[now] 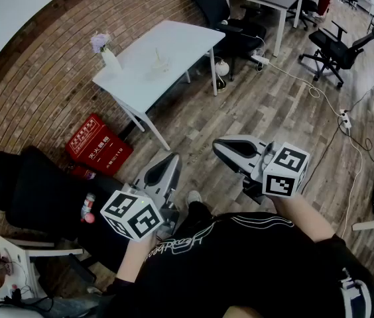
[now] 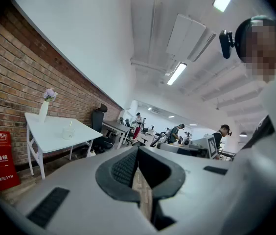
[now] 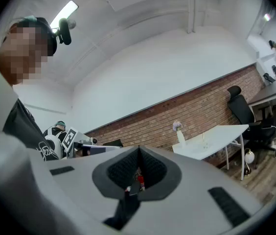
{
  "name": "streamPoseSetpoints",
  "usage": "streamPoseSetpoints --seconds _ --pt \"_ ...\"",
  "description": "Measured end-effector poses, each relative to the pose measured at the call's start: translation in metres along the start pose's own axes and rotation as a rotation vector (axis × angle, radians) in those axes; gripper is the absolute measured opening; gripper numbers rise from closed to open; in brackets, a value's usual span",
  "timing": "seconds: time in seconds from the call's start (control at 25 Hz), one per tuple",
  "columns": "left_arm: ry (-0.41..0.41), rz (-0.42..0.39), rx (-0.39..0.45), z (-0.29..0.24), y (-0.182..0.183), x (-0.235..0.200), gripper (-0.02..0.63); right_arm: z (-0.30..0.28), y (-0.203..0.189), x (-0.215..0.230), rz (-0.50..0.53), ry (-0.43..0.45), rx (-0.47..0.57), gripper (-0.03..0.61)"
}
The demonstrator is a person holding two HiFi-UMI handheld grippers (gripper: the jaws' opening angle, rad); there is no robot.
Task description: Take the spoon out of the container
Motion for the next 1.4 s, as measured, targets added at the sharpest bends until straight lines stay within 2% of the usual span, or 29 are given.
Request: streamPoseSetpoints --seconds 0.32,0.68,0.92,1.12,1.4 --pt "-0.016 -0.016 -0.023 -0.009 0.007 -0.001 0.005 0.001 0.007 0.010 -0.011 -0.025 0.010 -0.003" --pt "-0.008 -0.002 -0.025 -0.027 -0.008 -0.028 0.005 -0.014 -0.012 0.038 -0.017 -0.021 -0.001 -0.003" --pt "-0.020 0.031 -0.031 -0.071 0.020 -0.091 0.005 -0.063 0.003 0.097 -0.032 -0.033 -0.021 -0.003" --pt "-0.031 0.048 -0.052 -0.125 0.046 -0.151 0.005 -0.103 0.012 0.165 -0.069 -0.060 -0.021 -0.003" --pt "-0.052 0.059 -0.058 -0.217 0.112 -0.239 0.005 -0.165 0.050 0.275 -0.100 -0.095 -0.016 -0.003"
Point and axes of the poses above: the fingertips, and each gripper's own axes: z backward along the fingers, x to its right, y out of its top, the point moved 10 cm from there along z, backward along the fingers, and after that the axes turned 9 degrees about y, right-handed, at the moved point
